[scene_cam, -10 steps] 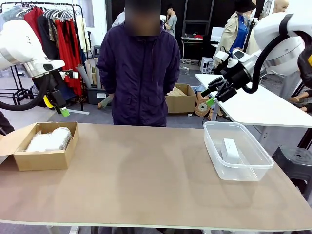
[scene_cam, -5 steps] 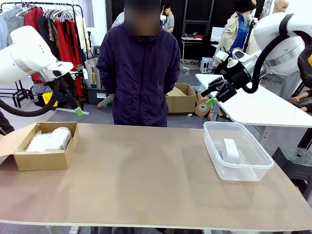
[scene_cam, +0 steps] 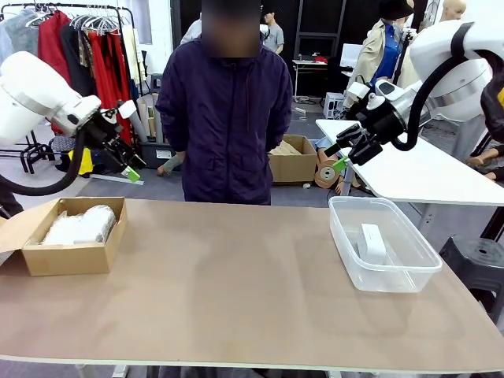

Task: Separate and place wrapped and unwrapped clocks.
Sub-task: If the picked Digital clock is wrapped, place it in the Package Box ; if not, place it in the Organizing box.

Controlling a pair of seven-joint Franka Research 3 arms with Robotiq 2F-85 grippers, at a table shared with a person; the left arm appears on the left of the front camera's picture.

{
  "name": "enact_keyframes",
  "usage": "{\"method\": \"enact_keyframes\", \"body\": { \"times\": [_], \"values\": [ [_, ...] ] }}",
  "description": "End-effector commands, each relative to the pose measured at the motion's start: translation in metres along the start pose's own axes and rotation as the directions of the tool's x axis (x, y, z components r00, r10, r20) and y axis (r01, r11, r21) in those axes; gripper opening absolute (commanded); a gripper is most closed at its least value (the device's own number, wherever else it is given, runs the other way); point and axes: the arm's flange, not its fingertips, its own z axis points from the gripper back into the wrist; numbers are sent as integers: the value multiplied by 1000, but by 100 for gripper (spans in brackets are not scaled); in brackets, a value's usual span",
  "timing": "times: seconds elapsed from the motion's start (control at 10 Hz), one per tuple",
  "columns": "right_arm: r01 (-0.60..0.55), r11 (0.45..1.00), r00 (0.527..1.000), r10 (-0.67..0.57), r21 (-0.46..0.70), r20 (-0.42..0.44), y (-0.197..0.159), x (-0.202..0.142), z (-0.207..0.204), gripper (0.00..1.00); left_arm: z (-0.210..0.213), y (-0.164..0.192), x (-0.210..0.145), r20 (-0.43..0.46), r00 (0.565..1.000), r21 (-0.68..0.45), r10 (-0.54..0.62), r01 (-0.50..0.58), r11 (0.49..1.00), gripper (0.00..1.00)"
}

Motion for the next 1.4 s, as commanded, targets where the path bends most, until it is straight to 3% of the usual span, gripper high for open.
{"method": "enact_keyframes", "body": {
  "times": [0.0,0.1,0.3,1.3],
  "values": [
    [-3,1000,1000,3,-1,-5,2,1,1,100,17,2,-5,49,998,-66,-27,31,997,100],
    [-3,1000,1000,3,-1,-5,2,1,1,100,24,-3,-3,67,997,-76,-46,51,996,100],
    [-3,1000,1000,3,-1,-5,2,1,1,100,34,-11,1,93,991,10,-98,97,995,100],
    [-3,1000,1000,3,-1,-5,2,1,1,100,59,-20,4,172,982,108,-71,53,993,100]
  ]
}}
